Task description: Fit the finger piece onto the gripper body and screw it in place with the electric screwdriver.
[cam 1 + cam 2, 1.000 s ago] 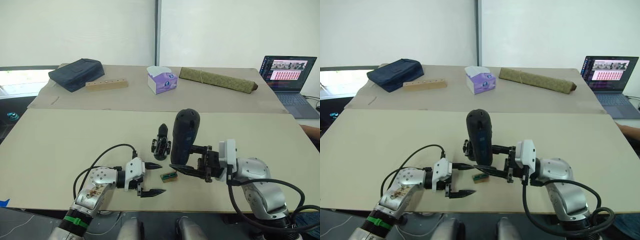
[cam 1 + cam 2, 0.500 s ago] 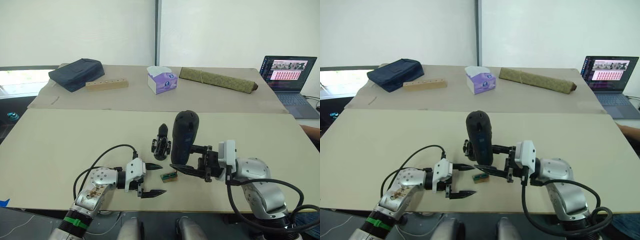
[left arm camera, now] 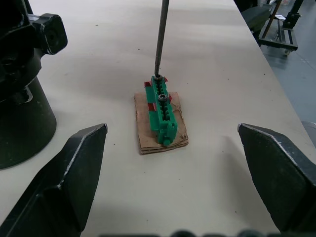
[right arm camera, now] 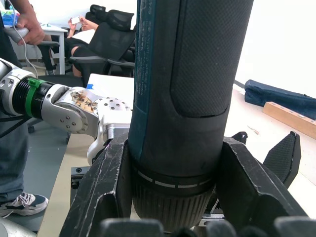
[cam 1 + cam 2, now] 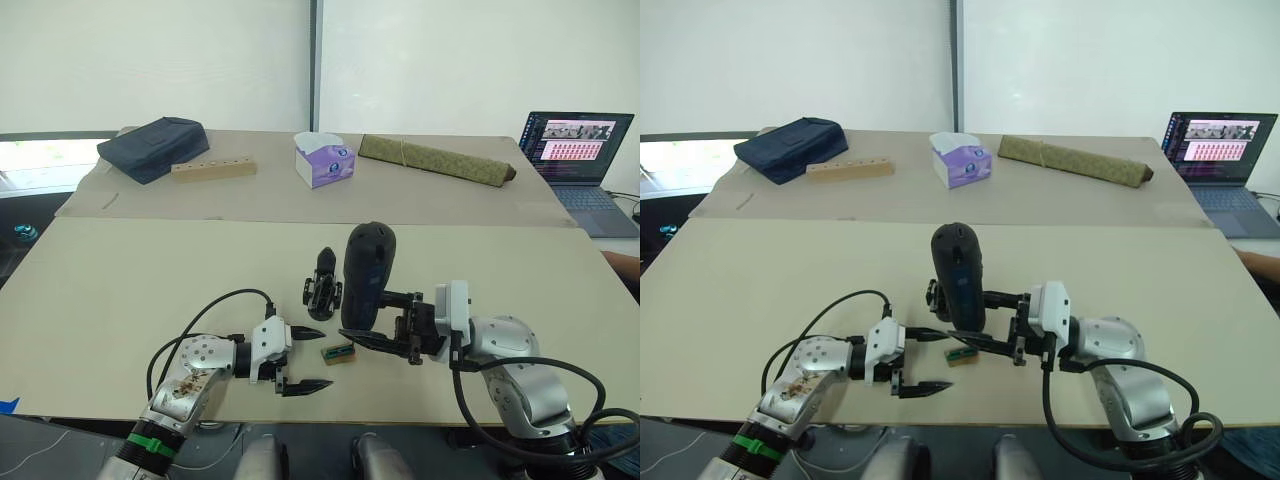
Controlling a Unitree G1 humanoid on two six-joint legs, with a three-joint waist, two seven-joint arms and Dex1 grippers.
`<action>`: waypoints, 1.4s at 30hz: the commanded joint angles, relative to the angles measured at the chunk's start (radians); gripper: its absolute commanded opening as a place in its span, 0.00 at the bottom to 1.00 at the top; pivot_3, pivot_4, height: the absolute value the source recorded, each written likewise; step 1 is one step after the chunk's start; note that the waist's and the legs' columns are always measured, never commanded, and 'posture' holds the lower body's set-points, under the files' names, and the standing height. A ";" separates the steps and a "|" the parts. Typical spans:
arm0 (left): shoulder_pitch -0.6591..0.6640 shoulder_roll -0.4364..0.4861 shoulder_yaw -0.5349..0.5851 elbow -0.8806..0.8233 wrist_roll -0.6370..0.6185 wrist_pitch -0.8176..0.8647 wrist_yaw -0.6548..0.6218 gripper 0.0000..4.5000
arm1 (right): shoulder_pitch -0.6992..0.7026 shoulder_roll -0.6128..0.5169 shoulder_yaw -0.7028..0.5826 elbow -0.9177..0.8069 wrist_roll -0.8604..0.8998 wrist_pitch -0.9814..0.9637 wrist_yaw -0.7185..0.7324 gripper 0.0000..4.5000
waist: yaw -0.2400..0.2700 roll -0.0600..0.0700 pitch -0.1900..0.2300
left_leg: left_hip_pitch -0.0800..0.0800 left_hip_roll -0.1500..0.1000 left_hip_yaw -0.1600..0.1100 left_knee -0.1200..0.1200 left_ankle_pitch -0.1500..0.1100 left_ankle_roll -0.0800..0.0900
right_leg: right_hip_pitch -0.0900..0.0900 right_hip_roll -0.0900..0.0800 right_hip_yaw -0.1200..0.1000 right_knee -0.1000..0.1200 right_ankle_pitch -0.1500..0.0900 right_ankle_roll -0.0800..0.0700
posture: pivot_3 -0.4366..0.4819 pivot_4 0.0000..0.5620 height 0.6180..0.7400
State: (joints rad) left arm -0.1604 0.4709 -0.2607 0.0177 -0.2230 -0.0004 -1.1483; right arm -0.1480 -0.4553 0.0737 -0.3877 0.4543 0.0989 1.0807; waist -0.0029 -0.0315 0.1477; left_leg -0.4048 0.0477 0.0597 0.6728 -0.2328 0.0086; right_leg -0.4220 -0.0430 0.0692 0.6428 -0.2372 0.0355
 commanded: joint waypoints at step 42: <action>0.032 0.006 0.040 0.035 -0.075 -0.021 -0.028 1.00 | -0.041 -0.017 -0.005 -0.039 0.067 -0.021 -0.006 0.43 | -0.009 0.004 -0.006 | 0.000 0.000 0.000 0.000 0.000 0.000 | 0.000 0.000 0.000 0.000 0.000 0.000 | 0.48 0.27 1.00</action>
State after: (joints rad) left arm -0.1407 0.4675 -0.2323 0.0556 -0.2808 -0.0375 -1.1656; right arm -0.1628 -0.4681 0.1025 -0.3713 0.4657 0.0872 1.0706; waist -0.0124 -0.0279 0.1421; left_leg -0.4045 0.0480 0.0596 0.6726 -0.2328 0.0086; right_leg -0.4224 -0.0427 0.0691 0.6430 -0.2373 0.0354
